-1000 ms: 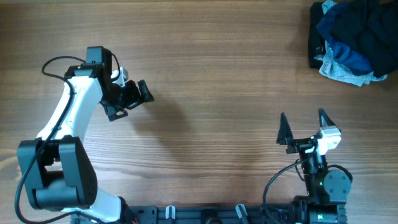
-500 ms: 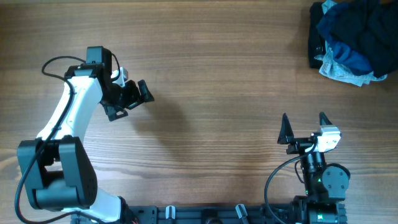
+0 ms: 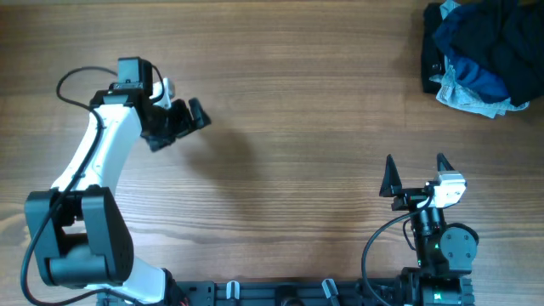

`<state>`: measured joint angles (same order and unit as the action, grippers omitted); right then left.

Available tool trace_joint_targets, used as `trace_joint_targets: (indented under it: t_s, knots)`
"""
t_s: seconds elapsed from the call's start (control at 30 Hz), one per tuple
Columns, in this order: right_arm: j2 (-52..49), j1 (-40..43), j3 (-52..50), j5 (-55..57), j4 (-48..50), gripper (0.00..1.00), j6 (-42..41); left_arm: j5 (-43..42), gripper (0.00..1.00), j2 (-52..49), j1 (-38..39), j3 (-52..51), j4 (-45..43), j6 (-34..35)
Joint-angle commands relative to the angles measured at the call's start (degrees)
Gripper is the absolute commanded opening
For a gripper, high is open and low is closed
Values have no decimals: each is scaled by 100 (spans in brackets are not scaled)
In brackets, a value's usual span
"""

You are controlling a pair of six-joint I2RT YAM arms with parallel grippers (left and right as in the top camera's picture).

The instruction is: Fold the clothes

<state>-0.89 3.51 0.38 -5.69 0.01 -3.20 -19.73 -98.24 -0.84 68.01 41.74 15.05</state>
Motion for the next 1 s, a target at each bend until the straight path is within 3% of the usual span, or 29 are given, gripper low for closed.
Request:
trace_joint_targets:
  t_s: [0.0,0.1,0.17,0.4,0.73,0.97]
  knots:
    - [61,-17,-9,103,22,100,15,437,100,573,699,-354,-953,-308]
    - [61,-17,-9,103,20,100,17,1318,100,1495,1421,-1292,-1825,-308]
    - [61,-17,-9,103,22,100,15,1648,100,2308,1620,-1947,-1912,-306]
    - [61,-17,-9,103,22,100,15,1421,100,5858,1003,-4186,-2221,-258]
    - [61,-17,-9,103,22,100,17,1401,100,8323,798,-5845,-3115,-262]
    - [61,-17,-9,103,22,100,15,1252,100,9350,186,-5993,-3126,-245]
